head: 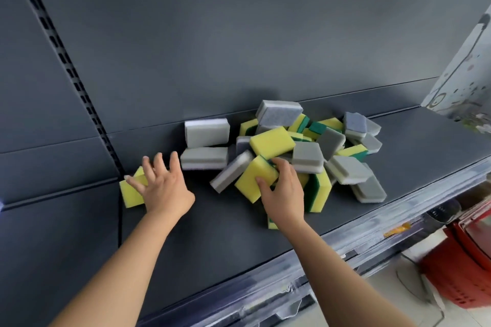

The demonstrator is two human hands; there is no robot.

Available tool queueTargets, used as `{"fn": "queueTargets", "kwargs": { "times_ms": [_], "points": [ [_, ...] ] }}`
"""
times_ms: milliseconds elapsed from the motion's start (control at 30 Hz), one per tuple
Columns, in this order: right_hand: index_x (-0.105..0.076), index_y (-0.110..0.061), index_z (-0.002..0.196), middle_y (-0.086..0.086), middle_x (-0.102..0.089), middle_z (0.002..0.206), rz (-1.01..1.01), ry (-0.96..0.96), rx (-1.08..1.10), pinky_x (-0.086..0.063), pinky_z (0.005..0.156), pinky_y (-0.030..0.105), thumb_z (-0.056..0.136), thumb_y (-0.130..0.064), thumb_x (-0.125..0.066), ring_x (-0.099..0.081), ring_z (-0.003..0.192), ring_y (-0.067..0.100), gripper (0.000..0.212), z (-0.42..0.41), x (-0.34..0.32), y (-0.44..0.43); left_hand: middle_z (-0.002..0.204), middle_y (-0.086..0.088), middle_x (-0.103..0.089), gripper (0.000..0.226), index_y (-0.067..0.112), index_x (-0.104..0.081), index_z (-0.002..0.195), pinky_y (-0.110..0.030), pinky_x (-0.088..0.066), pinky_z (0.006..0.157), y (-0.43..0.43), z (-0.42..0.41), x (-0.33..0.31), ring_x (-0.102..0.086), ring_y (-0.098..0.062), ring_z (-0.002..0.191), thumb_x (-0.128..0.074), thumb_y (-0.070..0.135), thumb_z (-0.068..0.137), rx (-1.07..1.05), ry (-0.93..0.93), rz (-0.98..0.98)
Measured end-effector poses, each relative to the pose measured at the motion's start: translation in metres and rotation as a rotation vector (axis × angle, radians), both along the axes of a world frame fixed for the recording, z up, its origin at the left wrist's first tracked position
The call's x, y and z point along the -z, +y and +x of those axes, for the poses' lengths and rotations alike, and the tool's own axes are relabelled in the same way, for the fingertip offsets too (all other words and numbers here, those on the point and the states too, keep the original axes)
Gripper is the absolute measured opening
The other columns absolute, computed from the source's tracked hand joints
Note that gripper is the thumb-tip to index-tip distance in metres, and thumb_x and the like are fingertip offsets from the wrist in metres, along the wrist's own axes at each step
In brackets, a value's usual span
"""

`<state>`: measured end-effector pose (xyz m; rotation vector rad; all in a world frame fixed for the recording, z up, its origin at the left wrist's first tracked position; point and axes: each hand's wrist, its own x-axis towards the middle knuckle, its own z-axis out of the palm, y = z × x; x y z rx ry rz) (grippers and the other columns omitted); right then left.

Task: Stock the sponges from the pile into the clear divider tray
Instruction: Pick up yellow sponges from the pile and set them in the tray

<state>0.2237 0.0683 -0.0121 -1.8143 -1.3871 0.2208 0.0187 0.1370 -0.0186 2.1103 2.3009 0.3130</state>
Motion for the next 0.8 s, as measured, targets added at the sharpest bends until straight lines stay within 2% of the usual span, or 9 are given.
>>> {"fn": "queueTargets", "kwargs": {
  "times_ms": [67,100,200,300,367,467,567,667,800],
  "points": [
    [-0.048,-0.015,0.128,0.000,-0.052,0.119,-0.022,-0.022,-0.054,-0.046,0.080,0.031,0.088,-0.032,-0.062,-0.053,0.105,0.019,0.046,-0.003,-0.001,-0.001,0.149,-0.008,-0.016,0.089,0.024,-0.007,0.146,-0.057,-0.025,0.103,-0.005,-0.010,0.003,-0.014,-0.031,0.137,-0.060,0.013,0.075,-0.045,0.031,-0.130],
    [-0.048,-0.015,0.128,0.000,-0.052,0.118,-0.030,-0.026,-0.079,-0.046,0.079,0.031,0.088,-0.032,-0.062,-0.054,0.103,0.019,0.046,-0.005,-0.002,-0.002,0.145,-0.007,-0.023,0.083,0.025,-0.011,0.145,-0.049,-0.032,0.098,-0.008,-0.014,0.003,-0.022,-0.029,0.131,-0.059,0.014,0.078,-0.033,0.067,-0.142],
    [-0.049,-0.018,0.128,-0.001,-0.053,0.116,-0.030,-0.020,-0.146,-0.046,0.075,0.031,0.087,-0.032,-0.062,-0.055,0.097,0.019,0.045,-0.011,-0.002,-0.004,0.126,-0.002,-0.046,0.062,0.027,-0.035,0.133,-0.036,-0.034,0.088,-0.019,-0.022,0.000,-0.037,-0.025,0.115,-0.063,0.018,0.079,0.001,0.178,-0.050],
    [-0.050,-0.020,0.126,-0.002,-0.056,0.111,-0.021,-0.024,-0.206,-0.044,0.072,0.030,0.087,-0.033,-0.062,-0.055,0.094,0.020,0.043,-0.018,-0.001,-0.006,0.115,0.000,-0.054,0.049,0.026,-0.047,0.124,-0.032,-0.037,0.083,-0.030,-0.028,-0.004,-0.041,-0.024,0.109,-0.062,0.013,0.079,0.017,0.157,-0.006],
    [-0.051,-0.021,0.126,-0.002,-0.056,0.108,-0.010,-0.028,-0.245,-0.044,0.072,0.031,0.087,-0.033,-0.061,-0.055,0.092,0.020,0.042,-0.024,0.000,-0.008,0.112,0.001,-0.056,0.043,0.027,-0.053,0.120,-0.032,-0.041,0.078,-0.038,-0.031,-0.007,-0.043,-0.024,0.107,-0.059,0.010,0.081,0.012,0.054,0.013],
    [-0.052,-0.023,0.125,-0.004,-0.055,0.104,0.020,-0.012,-0.302,-0.046,0.072,0.032,0.088,-0.032,-0.061,-0.054,0.088,0.018,0.040,-0.035,-0.001,-0.012,0.110,0.000,-0.058,0.031,0.023,-0.058,0.110,-0.037,-0.044,0.075,-0.052,-0.040,-0.011,-0.044,-0.026,0.107,-0.059,0.012,0.081,-0.028,-0.243,0.077],
    [-0.052,-0.025,0.126,-0.004,-0.054,0.105,0.034,0.027,-0.363,-0.049,0.074,0.034,0.088,-0.030,-0.061,-0.055,0.088,0.017,0.039,-0.049,-0.002,-0.014,0.109,0.001,-0.058,0.034,0.023,-0.059,0.111,-0.038,-0.046,0.080,-0.067,-0.051,-0.020,-0.051,-0.023,0.103,-0.065,0.013,0.080,-0.062,-0.540,0.092],
    [-0.051,-0.025,0.129,-0.005,-0.053,0.111,0.021,0.085,-0.422,-0.050,0.080,0.036,0.090,-0.028,-0.060,-0.056,0.091,0.016,0.040,-0.066,-0.003,-0.017,0.102,0.002,-0.061,0.037,0.023,-0.059,0.113,-0.034,-0.048,0.077,-0.087,-0.063,-0.028,-0.057,-0.019,0.093,-0.069,0.014,0.079,-0.087,-0.799,0.105],
    [-0.050,-0.026,0.131,-0.006,-0.050,0.097,0.015,0.131,-0.496,-0.045,0.072,0.028,0.091,-0.026,-0.059,-0.049,0.071,0.009,0.041,-0.092,-0.008,-0.020,0.098,0.006,-0.062,0.035,0.030,-0.056,0.109,-0.030,-0.049,0.073,-0.112,-0.084,-0.034,-0.058,-0.012,0.088,-0.069,0.013,0.081,-0.148,-0.970,0.188]
  ]
}}
